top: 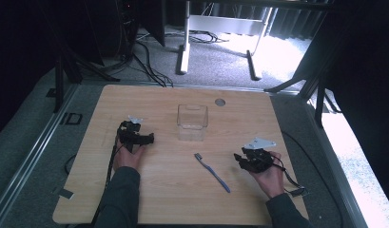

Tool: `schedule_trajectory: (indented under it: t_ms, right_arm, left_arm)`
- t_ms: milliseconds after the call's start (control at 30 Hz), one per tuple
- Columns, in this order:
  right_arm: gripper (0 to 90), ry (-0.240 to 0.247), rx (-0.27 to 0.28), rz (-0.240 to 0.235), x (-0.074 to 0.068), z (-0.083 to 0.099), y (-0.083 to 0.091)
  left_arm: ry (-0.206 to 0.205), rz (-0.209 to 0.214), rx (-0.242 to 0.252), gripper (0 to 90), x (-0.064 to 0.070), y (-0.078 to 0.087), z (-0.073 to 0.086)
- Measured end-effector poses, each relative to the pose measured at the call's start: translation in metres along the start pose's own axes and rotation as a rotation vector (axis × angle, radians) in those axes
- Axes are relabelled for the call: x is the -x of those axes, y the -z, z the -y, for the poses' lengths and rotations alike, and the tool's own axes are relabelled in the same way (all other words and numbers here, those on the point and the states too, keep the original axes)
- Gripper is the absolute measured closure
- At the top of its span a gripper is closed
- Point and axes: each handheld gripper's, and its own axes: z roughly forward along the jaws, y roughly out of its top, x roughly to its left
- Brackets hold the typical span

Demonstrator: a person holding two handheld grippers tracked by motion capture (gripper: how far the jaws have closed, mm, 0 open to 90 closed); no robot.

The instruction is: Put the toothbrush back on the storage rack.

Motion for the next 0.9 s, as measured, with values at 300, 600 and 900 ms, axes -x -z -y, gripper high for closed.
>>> schedule_trajectory:
  t_ms: [300,600,900]
  right_arm:
    - [59.0,-0.002,0.023,0.007,-0.001,-0.011,0.008]
    - [62.5,0.007,0.032,-0.012,-0.003,-0.018,0.015]
    - [61.1,0.01,0.038,-0.047,-0.007,-0.026,0.021]
  left_arm:
    - [0.001,0.0,0.0,5.5,0.0,0.0,0.0]
    - [0.001,0.0,0.0,5.5,0.0,0.0,0.0]
    - [0.001,0.0,0.0,5.5,0.0,0.0,0.0]
